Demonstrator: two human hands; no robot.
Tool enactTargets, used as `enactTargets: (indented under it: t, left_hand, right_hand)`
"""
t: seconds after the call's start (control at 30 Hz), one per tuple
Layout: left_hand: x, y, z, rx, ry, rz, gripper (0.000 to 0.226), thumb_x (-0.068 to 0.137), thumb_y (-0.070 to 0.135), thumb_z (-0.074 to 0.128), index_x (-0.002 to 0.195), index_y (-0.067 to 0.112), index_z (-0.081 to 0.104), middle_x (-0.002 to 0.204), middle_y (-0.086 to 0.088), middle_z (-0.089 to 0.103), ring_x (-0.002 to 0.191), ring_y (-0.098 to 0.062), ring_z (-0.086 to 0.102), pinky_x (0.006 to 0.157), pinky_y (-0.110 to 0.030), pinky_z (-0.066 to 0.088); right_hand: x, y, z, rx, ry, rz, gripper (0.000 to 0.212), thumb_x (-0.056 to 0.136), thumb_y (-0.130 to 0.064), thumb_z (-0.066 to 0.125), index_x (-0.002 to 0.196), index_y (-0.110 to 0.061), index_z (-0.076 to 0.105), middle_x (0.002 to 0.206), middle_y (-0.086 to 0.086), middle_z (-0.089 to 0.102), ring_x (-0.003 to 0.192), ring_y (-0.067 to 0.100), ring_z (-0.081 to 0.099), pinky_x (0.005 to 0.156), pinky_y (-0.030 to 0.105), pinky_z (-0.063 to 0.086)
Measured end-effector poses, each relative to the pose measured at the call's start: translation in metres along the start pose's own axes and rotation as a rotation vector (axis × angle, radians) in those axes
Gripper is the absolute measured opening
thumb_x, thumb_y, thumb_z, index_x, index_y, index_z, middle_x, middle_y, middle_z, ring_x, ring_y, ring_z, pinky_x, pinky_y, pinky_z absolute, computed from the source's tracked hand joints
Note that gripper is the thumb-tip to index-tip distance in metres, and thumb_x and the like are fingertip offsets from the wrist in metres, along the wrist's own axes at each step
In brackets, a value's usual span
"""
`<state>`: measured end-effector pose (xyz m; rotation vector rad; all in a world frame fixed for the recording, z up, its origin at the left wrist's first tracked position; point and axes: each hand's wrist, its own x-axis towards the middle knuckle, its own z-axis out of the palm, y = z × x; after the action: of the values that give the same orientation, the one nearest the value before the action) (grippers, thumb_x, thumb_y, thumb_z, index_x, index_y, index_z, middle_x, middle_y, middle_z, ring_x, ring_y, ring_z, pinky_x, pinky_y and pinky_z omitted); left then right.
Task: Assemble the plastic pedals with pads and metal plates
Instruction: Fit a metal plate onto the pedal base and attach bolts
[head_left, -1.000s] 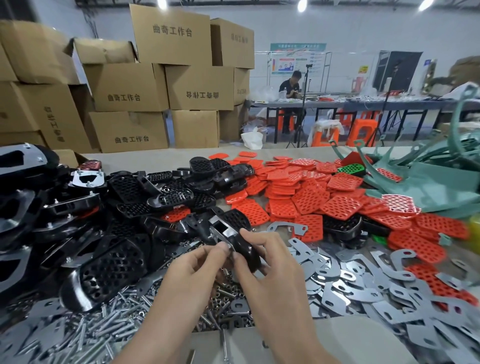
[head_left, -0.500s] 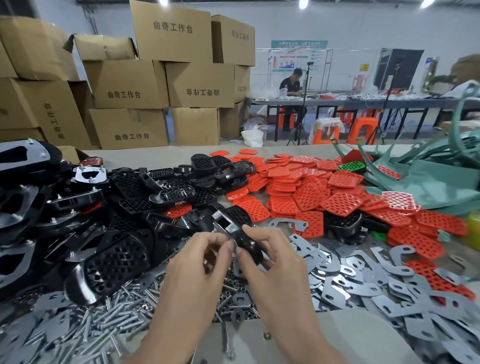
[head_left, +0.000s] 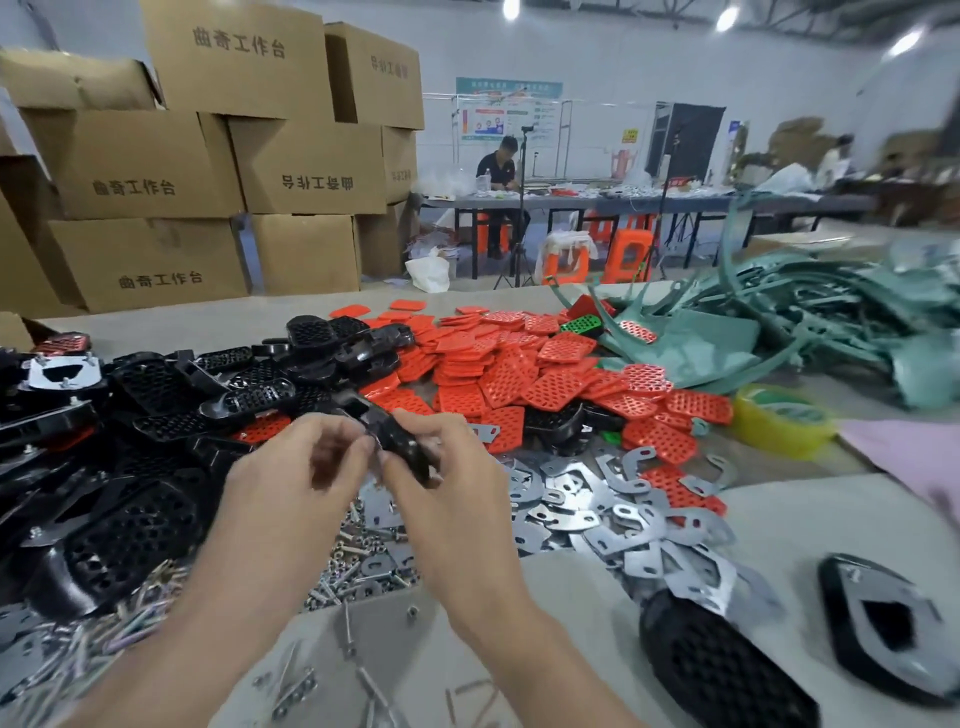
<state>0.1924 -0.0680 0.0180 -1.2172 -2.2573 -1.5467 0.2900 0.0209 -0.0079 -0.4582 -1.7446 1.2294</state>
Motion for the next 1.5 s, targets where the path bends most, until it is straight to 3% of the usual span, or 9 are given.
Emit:
enactTargets:
  t: [0.13, 0.27, 0.43, 0.57, 0.8, 0.97, 1.03, 1.27, 1.5]
  left_hand:
    - [-0.003, 0.022, 0.008, 0.341, 0.012, 0.480, 0.003, 0.096, 0.022, 0.065, 0.094, 0.025, 0.065, 0.085, 0.016, 0.061, 0.083, -0.002, 0.053, 0.072, -0.016, 0.043]
    - [-0.006, 0.061, 0.011, -0.121, -0.119, -0.019, 0.011, 0.091, 0.036, 0.067, 0.081, 0.034, 0.069, 0.070, 0.016, 0.069, 0.056, -0.001, 0.062, 0.051, -0.012, 0.043]
    - [-0.009, 0.116, 0.019, -0.752, -0.379, -0.579, 0.027, 0.098, 0.016, 0.061, 0.075, 0.005, 0.069, 0.057, -0.003, 0.061, 0.042, -0.009, 0.052, 0.038, -0.017, 0.043]
    - [-0.021, 0.150, 0.027, -0.886, -0.510, -0.679, 0.022, 0.097, 0.012, 0.059, 0.078, 0.002, 0.065, 0.058, -0.004, 0.059, 0.040, -0.006, 0.050, 0.037, -0.014, 0.042]
    - [-0.053, 0.176, 0.065, -0.129, -0.277, 0.247, 0.016, 0.096, 0.026, 0.064, 0.080, 0.026, 0.066, 0.068, 0.012, 0.068, 0.062, -0.003, 0.062, 0.062, -0.021, 0.047]
    - [-0.057, 0.189, 0.105, 0.353, -0.170, 1.104, 0.007, 0.093, 0.005, 0.062, 0.094, 0.002, 0.068, 0.088, -0.011, 0.063, 0.080, -0.030, 0.064, 0.072, -0.037, 0.053]
    - [-0.055, 0.197, 0.120, 0.429, -0.229, 1.164, 0.012, 0.098, 0.010, 0.060, 0.103, 0.003, 0.067, 0.096, -0.010, 0.064, 0.089, -0.028, 0.065, 0.074, -0.040, 0.057]
    - [-0.066, 0.245, 0.162, -0.199, -0.586, 0.204, 0.025, 0.096, 0.032, 0.062, 0.077, 0.017, 0.069, 0.060, 0.011, 0.066, 0.054, -0.004, 0.056, 0.054, -0.016, 0.043]
    - [-0.054, 0.262, 0.170, -0.242, -0.799, -0.043, 0.039, 0.100, 0.029, 0.058, 0.070, 0.006, 0.067, 0.055, 0.002, 0.057, 0.053, -0.013, 0.053, 0.059, -0.026, 0.047]
  right_hand:
    - [-0.006, -0.019, -0.024, 0.181, 0.074, 0.151, 0.022, 0.088, -0.020, 0.074, 0.104, -0.034, 0.068, 0.096, -0.006, 0.076, 0.086, 0.007, 0.070, 0.080, 0.029, 0.057]
    - [-0.014, -0.038, -0.052, 0.131, 0.114, 0.075, 0.022, 0.092, -0.023, 0.074, 0.106, -0.038, 0.066, 0.107, -0.011, 0.073, 0.097, 0.002, 0.069, 0.085, 0.028, 0.056]
    - [-0.028, -0.055, -0.090, -0.082, 0.181, -0.141, 0.024, 0.094, -0.015, 0.070, 0.114, -0.027, 0.066, 0.113, -0.015, 0.067, 0.109, 0.004, 0.064, 0.094, 0.031, 0.053]
    - [-0.039, -0.065, -0.124, -0.186, 0.266, -0.276, 0.027, 0.091, -0.012, 0.071, 0.115, -0.023, 0.068, 0.111, -0.015, 0.065, 0.103, -0.004, 0.061, 0.084, 0.011, 0.048]
    - [-0.057, -0.075, -0.182, -0.033, 0.303, -0.032, 0.022, 0.091, -0.018, 0.075, 0.101, -0.036, 0.067, 0.103, -0.011, 0.074, 0.092, 0.006, 0.071, 0.074, 0.017, 0.052]
    - [-0.075, -0.069, -0.229, 0.023, 0.385, 0.059, 0.018, 0.092, -0.013, 0.075, 0.105, -0.025, 0.069, 0.088, -0.013, 0.075, 0.078, 0.014, 0.072, 0.069, 0.030, 0.060]
    - [-0.079, -0.064, -0.245, 0.025, 0.430, 0.086, 0.017, 0.092, -0.011, 0.074, 0.106, -0.021, 0.069, 0.085, -0.011, 0.074, 0.073, 0.007, 0.070, 0.066, 0.028, 0.059]
    - [-0.076, -0.063, -0.278, -0.037, 0.564, 0.114, 0.019, 0.091, -0.015, 0.073, 0.101, -0.030, 0.067, 0.079, -0.029, 0.070, 0.075, -0.019, 0.062, 0.061, 0.000, 0.042]
    - [-0.070, -0.060, -0.288, -0.061, 0.602, 0.113, 0.020, 0.092, -0.015, 0.073, 0.107, -0.027, 0.067, 0.080, -0.030, 0.071, 0.068, 0.001, 0.064, 0.061, 0.013, 0.048]
